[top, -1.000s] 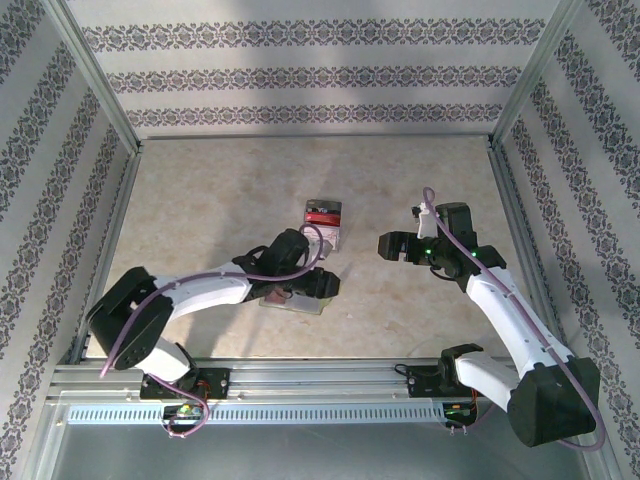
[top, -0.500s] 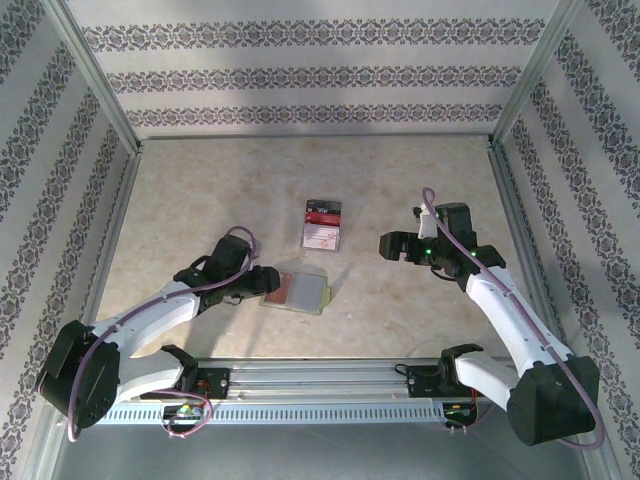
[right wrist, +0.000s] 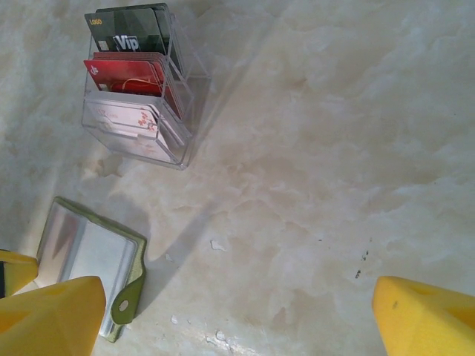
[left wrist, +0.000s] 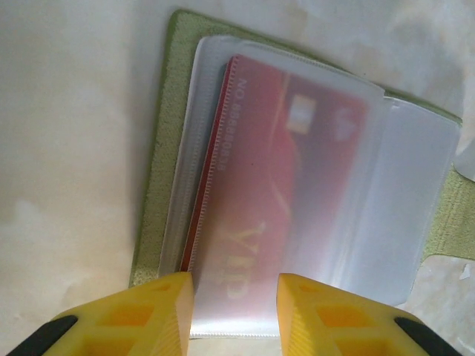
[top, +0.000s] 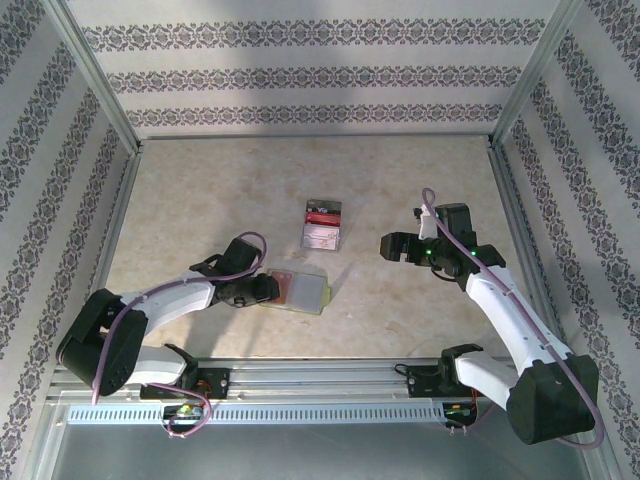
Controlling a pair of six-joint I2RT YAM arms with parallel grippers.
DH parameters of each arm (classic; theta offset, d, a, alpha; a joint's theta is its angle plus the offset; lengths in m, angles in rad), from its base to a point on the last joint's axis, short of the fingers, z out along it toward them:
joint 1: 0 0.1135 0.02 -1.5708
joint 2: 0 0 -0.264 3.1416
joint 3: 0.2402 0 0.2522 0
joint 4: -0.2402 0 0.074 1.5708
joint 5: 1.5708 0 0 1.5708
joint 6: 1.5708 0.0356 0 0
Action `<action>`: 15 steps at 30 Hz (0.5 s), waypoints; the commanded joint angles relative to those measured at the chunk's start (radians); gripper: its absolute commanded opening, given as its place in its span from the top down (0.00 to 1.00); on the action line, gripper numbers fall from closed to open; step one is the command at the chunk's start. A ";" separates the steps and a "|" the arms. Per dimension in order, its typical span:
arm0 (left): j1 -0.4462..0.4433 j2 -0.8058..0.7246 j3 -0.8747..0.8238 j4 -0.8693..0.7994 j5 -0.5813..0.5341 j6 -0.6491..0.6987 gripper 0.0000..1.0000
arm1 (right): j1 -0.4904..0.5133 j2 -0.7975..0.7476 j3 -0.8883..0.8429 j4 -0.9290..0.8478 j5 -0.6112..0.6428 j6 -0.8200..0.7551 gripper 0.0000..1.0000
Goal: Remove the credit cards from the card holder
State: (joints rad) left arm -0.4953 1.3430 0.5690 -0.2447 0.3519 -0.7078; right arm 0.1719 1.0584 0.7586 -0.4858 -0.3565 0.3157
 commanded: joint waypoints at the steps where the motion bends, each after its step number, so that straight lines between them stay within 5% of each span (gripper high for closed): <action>1: 0.008 0.027 0.023 0.008 -0.002 0.026 0.65 | -0.011 -0.012 -0.005 -0.013 0.016 -0.006 0.08; 15: -0.035 0.114 0.036 0.246 0.196 0.019 0.68 | -0.012 -0.005 -0.005 -0.004 0.001 -0.010 0.08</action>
State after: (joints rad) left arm -0.5106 1.4303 0.5804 -0.0830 0.4797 -0.7006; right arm 0.1719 1.0584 0.7586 -0.4889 -0.3565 0.3157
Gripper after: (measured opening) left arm 0.321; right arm 0.926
